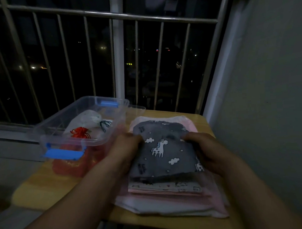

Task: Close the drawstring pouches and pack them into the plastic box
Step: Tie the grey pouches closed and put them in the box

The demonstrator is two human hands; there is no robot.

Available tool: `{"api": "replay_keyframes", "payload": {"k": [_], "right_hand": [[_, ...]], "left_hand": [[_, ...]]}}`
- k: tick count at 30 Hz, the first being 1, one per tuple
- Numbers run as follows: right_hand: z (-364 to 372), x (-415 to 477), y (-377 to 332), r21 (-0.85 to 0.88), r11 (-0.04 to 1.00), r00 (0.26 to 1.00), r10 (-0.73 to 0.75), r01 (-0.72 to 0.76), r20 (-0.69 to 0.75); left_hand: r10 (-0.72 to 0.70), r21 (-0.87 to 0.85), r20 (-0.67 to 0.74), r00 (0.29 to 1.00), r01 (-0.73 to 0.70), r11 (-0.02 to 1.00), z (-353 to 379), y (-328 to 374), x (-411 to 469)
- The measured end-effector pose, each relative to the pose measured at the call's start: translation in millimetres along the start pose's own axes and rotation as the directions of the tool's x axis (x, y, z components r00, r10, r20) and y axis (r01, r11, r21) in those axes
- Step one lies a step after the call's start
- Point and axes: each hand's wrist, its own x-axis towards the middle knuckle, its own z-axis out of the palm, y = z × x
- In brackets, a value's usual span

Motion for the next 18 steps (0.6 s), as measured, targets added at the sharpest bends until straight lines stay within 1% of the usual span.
{"api": "replay_keyframes", "payload": {"k": [1,2,3,5,6,7,9,12,14,16,18], "right_hand": [[-3.3,-5.4,-3.4,0.067,0.996,0.997,0.049,-0.053,0.057],[-6.3,-7.6,-2.6,0.098,0.991,0.993,0.082,-0.090,0.080],[-7.2,-8.2,0.6,0.105,0.988,0.991,0.105,-0.113,0.080],[-6.8,-6.8,11.7,0.081,0.989,0.992,0.118,-0.121,0.039],[-5.1,-6.1,16.3,0.050,0.992,0.994,0.112,-0.112,0.012],[-3.9,-6.9,19.4,0.015,0.995,0.995,0.096,-0.096,-0.012],[-3.3,-7.5,22.8,-0.043,0.998,0.998,0.047,-0.048,-0.029],[-5.5,-11.5,19.7,-0.019,1.000,0.999,-0.016,0.017,0.032],[-10.0,-15.8,14.6,0.014,1.000,0.994,-0.011,0.010,0.112],[-11.7,-17.1,10.9,0.072,0.997,0.983,0.020,-0.033,0.181],[-6.3,-16.9,10.5,0.111,0.990,0.982,0.065,-0.086,0.177]], "left_hand": [[-0.042,-0.042,0.029,0.999,0.044,0.998,-0.9,-0.2,-0.7],[-0.076,-0.070,0.064,0.995,0.081,0.994,-1.6,-0.2,-3.3],[-0.102,-0.073,0.104,0.989,0.110,0.991,-2.9,-0.9,-5.0],[-0.127,-0.010,0.164,0.978,0.130,0.991,-4.0,-2.4,-11.3],[-0.116,0.025,0.161,0.980,0.114,0.993,-3.9,-3.6,-12.1],[-0.077,0.069,0.149,0.986,0.067,0.995,-3.9,-6.0,-11.4],[0.035,0.122,0.126,0.991,-0.051,0.991,-4.8,-7.5,-13.5],[0.170,0.139,0.127,0.977,-0.187,0.972,-7.0,-6.8,-15.1],[0.245,0.131,0.132,0.961,-0.262,0.956,-8.6,-1.7,-18.3],[0.243,0.104,0.160,0.957,-0.261,0.960,-9.8,3.0,-18.1],[0.171,0.051,0.216,0.961,-0.186,0.981,-8.1,4.4,-18.4]]}}
